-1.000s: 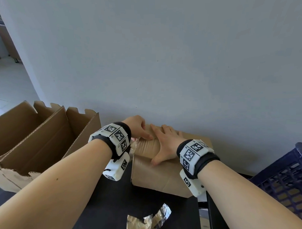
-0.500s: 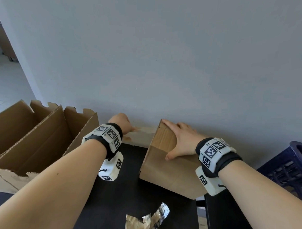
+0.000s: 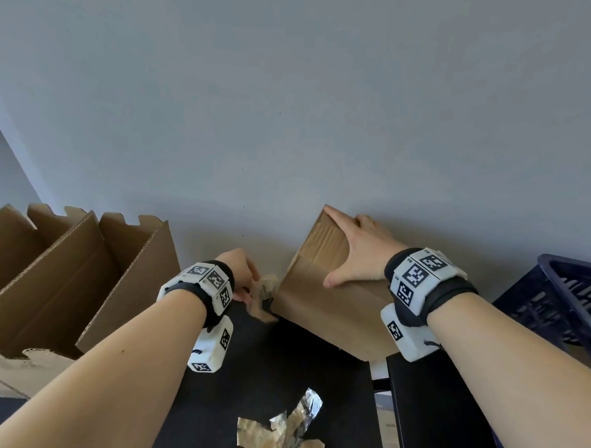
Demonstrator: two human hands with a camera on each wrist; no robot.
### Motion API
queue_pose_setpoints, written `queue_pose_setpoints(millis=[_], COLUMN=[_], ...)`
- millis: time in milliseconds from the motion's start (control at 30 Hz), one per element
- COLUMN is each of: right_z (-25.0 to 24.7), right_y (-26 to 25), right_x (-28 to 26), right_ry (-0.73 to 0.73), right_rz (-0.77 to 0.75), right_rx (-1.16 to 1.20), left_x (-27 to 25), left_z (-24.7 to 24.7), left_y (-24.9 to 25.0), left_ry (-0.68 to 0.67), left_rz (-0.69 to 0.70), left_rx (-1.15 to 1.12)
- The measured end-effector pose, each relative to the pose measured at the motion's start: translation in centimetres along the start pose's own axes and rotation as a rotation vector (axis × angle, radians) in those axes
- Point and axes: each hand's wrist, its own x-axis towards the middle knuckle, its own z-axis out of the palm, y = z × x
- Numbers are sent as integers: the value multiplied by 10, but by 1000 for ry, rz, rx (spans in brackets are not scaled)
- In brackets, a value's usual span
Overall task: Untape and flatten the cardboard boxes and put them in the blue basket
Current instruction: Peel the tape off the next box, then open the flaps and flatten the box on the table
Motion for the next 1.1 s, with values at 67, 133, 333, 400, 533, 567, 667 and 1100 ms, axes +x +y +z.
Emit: queue_pose_setpoints(millis=[67, 133, 333, 400, 533, 567, 667, 1100], right_z=[1, 2, 2, 3, 8, 10, 19, 51], right_y=[0, 1, -2, -5, -12, -13, -19, -33], right_x=[0, -1, 0, 0, 0, 0, 1, 19], right_ry=[4, 8, 44, 47, 52, 53, 42, 5], right_rz=[10, 26, 52, 33, 6, 1, -12, -78], right_rx=[0, 8, 13, 6, 40, 52, 74, 49], left_x=[0, -1, -6, -8, -12, -13, -14, -24], left_z=[5, 8, 23, 30, 40, 42, 48, 49], left_y=[-4, -10, -19, -18, -20, -21, -30, -56], left_ry=[14, 16, -174, -227, -273, -266, -297, -130], left_rz=[14, 25, -44, -47, -44, -40, -17, 30], left_rx=[39, 139, 195, 221, 321, 319, 256, 32])
